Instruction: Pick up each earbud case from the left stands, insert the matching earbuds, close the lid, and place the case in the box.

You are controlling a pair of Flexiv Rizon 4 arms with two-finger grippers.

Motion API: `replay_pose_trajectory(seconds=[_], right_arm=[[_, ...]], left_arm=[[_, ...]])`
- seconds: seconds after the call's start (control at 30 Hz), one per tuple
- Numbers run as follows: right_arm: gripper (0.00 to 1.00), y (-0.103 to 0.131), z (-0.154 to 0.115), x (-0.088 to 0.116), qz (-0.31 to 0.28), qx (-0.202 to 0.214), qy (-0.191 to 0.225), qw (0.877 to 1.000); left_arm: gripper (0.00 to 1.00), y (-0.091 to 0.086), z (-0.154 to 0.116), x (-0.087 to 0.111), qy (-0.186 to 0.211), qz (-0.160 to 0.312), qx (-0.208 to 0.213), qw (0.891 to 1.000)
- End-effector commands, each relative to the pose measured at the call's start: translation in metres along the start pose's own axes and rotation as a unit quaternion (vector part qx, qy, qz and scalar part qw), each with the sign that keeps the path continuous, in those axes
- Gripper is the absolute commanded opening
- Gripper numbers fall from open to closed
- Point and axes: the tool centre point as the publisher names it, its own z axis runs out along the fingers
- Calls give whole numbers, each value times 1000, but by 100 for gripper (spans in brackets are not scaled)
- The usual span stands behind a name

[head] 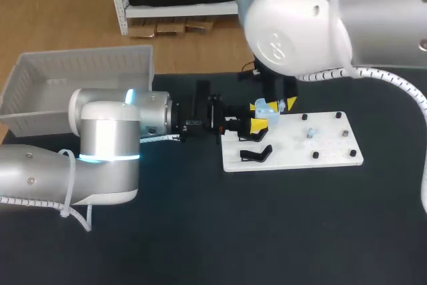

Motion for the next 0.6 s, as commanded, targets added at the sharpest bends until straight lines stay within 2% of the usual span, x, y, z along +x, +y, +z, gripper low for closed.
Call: replay_pose_trajectory(seconds=[0.03,0.07,0.13,0.17,0.2,0.23,0.3,0.5,0.6], right_arm=[[0,-1,0,2,1,0,-3,1000],[0,0,-1,1,19,-4,4,1000],[0,0,2,-5,81,28,26,996],[0,0,3,-8,121,10,49,991],[0,-1,4,-10,150,13,63,987],[0,-2,6,-12,165,21,65,984],[0,-3,6,-15,202,-5,66,977],[0,-13,7,-17,240,-49,59,968],[0,-13,7,-17,240,-49,59,968]], left_arm=[[0,0,0,2,-3,2,-1,1000],[0,0,0,2,-3,2,-1,1000],[0,0,0,2,-3,2,-1,1000],[0,0,0,2,-3,2,-1,1000],[0,0,0,2,-3,2,-1,1000],[0,0,0,2,-3,2,-1,1000],[0,0,0,2,-3,2,-1,1000],[0,0,0,2,-3,2,-1,1000],[0,0,0,2,-3,2,-1,1000]])
